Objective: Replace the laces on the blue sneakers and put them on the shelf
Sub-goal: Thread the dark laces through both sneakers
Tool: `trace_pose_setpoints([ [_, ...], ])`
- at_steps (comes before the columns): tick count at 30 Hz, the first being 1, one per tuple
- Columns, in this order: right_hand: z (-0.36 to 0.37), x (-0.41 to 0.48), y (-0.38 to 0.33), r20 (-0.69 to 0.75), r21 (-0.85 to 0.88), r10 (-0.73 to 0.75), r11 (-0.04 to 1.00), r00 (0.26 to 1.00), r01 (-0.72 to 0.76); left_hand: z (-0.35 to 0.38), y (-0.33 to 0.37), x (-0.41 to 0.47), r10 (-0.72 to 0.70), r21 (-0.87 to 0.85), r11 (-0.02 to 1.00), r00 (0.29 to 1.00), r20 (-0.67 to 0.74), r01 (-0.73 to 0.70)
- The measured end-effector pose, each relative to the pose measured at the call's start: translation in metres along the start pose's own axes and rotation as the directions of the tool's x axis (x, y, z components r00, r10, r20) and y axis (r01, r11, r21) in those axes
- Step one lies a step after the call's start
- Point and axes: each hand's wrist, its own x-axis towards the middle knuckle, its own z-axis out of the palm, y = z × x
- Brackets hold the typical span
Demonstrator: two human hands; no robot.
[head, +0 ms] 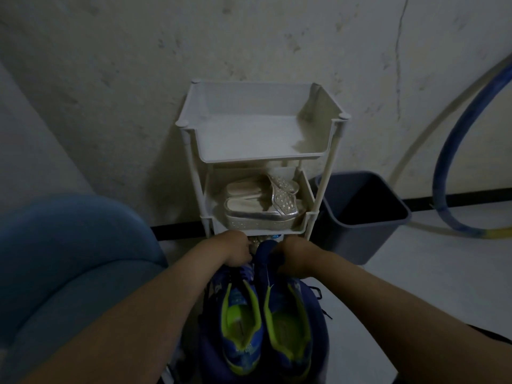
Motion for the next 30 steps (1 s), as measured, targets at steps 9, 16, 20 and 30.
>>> trace_pose_setpoints([
  [9,-0.028,-0.012,-0.029,-0.151,0.36,-0.008,0.931,0.988,0.063,-0.04,0.007,-0.03,-0.003,-0.643,0.765,0.999,0.042,0.03],
  [16,-0.035,-0.014,-0.03,0.04,0.992,-0.198,0.122,0.979,-0.016,-0.048,0.029,-0.048,0.127,-0.991,0.072,0.986,-0.104,-0.113],
  [20,-0.041,-0.017,-0.018,0.055,0.998,-0.319,0.013,0.946,-0.054,-0.052,0.025,-0.044,0.035,-0.937,0.241,0.967,-0.252,-0.253],
  [30,-0.036,-0.029,0.021,0.139,0.732,0.174,0.645,0.975,-0.22,-0.042,-0.02,-0.022,-0.196,-0.261,0.955,0.961,-0.196,0.141],
])
